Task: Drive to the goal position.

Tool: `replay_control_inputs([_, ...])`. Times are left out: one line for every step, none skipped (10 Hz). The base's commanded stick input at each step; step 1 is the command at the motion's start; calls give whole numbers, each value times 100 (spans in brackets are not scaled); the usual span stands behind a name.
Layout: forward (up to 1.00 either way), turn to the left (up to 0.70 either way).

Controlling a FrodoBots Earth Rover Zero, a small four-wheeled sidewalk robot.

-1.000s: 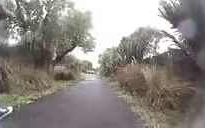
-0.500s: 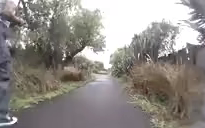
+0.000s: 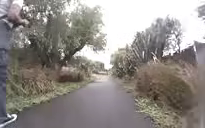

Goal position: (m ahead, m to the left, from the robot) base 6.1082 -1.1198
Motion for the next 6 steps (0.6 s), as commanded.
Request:
replay_control_inputs([85,-22])
replay_control_inputs([85,-1])
replay_control_inputs([85,0])
replay_control_inputs([85,0])
replay_control_inputs([85,0])
replay_control_inputs([85,0])
